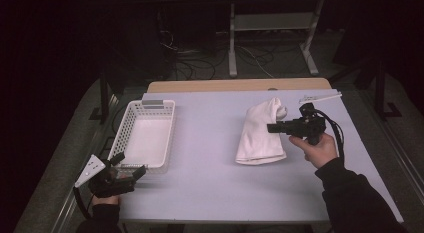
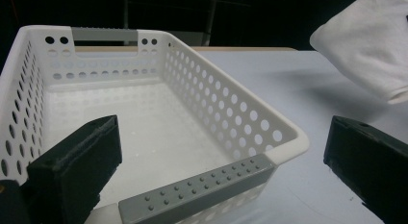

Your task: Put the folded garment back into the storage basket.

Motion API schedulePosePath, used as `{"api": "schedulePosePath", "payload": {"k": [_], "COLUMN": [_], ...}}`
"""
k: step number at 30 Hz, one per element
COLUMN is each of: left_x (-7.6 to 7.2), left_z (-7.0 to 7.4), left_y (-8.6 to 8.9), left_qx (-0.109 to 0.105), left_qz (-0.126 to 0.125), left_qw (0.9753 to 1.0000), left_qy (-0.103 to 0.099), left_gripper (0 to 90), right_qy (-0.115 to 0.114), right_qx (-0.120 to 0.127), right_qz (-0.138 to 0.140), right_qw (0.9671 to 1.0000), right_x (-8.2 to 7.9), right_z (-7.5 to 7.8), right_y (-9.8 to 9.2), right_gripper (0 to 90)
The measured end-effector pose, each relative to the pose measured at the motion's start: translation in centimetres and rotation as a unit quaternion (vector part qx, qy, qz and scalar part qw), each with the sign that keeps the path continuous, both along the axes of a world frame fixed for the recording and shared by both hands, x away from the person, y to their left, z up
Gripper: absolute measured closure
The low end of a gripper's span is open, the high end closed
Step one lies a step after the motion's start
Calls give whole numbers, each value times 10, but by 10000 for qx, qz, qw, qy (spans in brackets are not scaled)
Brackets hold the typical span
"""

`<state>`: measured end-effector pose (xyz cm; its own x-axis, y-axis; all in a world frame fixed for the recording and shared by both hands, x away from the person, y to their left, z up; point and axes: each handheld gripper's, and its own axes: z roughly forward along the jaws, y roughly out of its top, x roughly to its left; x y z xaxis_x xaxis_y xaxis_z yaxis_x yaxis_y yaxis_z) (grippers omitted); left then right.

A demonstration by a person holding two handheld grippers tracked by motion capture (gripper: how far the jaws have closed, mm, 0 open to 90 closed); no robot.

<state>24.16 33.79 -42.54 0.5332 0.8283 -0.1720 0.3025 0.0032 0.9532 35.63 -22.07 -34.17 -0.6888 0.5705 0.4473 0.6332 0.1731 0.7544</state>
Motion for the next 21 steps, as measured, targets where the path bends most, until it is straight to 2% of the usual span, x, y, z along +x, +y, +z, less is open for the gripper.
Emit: {"api": "schedulePosePath", "payload": {"k": [21], "left_x": [0], "left_z": [0], "left_y": [0], "left_qx": [3], "left_qz": [-2], "left_qw": [10000], "left_qy": [-2], "left_gripper": [0], "right_qy": [-202], "right_qx": [11], "right_qz": [83], "right_qw": [9998], "right_x": [10], "right_z": [20], "right_y": [11], "right_gripper": [779]}}
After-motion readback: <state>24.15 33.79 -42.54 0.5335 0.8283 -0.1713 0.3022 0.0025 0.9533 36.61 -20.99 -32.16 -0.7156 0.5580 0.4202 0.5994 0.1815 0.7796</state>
